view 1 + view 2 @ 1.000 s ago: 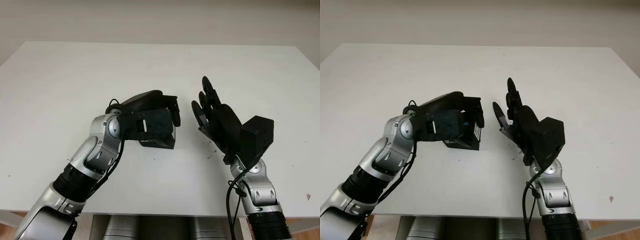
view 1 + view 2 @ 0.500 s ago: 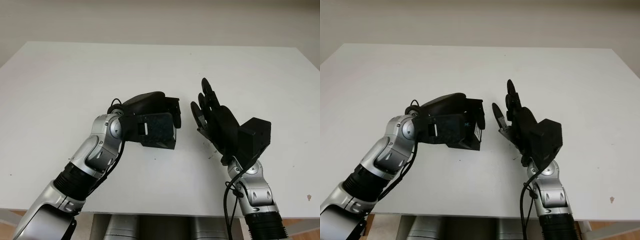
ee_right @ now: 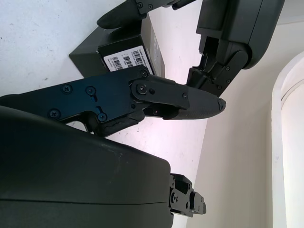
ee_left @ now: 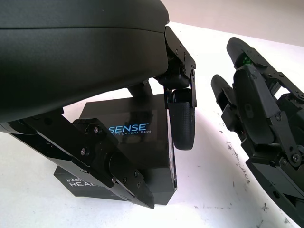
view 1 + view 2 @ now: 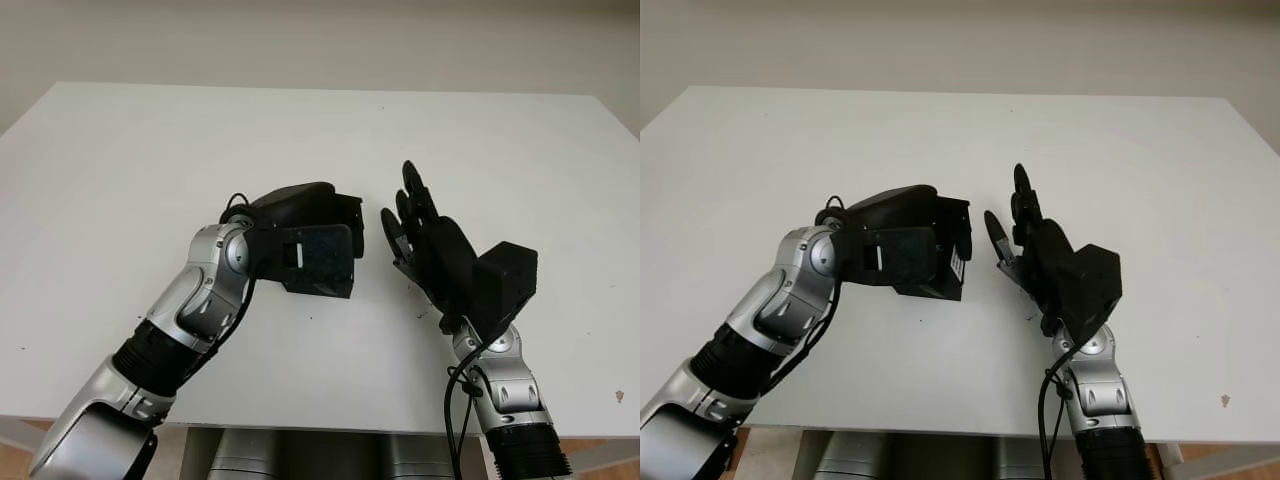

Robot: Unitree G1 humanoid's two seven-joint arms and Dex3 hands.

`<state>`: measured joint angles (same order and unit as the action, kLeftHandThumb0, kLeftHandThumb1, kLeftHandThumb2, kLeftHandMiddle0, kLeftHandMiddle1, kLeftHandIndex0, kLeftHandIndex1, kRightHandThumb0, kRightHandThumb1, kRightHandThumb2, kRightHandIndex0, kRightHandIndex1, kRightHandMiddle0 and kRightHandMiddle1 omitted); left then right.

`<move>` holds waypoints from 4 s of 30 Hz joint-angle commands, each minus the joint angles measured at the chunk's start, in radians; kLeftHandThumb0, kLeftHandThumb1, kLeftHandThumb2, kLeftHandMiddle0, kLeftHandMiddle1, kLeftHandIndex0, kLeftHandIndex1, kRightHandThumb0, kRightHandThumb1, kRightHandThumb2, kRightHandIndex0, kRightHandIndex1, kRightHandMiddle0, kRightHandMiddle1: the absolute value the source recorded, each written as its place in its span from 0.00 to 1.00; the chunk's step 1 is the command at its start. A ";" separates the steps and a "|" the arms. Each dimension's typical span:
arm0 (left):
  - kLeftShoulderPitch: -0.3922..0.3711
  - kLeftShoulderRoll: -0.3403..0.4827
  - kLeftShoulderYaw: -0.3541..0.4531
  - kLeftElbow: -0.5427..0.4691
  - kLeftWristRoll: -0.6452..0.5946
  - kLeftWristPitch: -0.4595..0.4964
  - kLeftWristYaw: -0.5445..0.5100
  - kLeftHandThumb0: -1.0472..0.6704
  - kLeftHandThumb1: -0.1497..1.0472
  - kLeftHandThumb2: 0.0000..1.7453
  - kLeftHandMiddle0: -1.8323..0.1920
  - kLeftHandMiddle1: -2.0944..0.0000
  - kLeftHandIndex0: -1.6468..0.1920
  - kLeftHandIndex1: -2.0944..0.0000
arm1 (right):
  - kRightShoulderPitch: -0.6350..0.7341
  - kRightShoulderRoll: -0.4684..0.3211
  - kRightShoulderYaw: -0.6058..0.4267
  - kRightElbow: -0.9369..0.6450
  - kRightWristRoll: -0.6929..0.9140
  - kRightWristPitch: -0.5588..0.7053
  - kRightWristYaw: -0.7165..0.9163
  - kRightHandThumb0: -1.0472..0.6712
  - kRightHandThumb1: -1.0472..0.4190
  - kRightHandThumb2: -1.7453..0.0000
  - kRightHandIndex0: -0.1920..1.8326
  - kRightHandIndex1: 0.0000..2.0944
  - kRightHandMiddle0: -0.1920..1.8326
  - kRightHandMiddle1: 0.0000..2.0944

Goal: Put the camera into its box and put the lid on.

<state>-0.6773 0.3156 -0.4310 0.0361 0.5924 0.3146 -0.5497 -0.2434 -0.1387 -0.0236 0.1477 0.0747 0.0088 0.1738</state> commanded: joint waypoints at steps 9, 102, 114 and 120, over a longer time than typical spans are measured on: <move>-0.060 -0.009 -0.064 -0.013 -0.016 0.124 -0.198 0.21 0.97 0.04 0.95 0.75 0.98 0.92 | -0.007 0.002 0.009 -0.016 -0.020 0.004 -0.006 0.21 0.00 0.72 0.02 0.03 0.04 0.03; 0.221 0.231 0.262 0.241 -0.296 -0.558 0.064 0.10 0.88 0.02 0.98 0.98 0.99 0.98 | -0.114 -0.155 -0.191 -0.170 0.157 0.141 0.049 0.20 0.00 0.56 0.00 0.00 0.00 0.00; 0.235 0.212 0.238 0.247 -0.276 -0.544 0.088 0.11 0.87 0.03 0.99 0.98 0.99 0.98 | -0.115 -0.161 -0.186 -0.173 0.145 0.148 0.052 0.21 0.00 0.55 0.00 0.00 0.00 0.00; 0.241 0.201 0.209 0.233 -0.222 -0.525 0.112 0.10 0.87 0.03 0.98 0.97 0.99 0.97 | -0.118 -0.159 -0.189 -0.168 0.146 0.146 0.053 0.21 0.00 0.55 0.00 0.00 0.00 0.00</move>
<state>-0.4426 0.5239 -0.2143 0.2831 0.3638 -0.2085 -0.4471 -0.3572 -0.2917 -0.2091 -0.0111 0.2202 0.1616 0.2247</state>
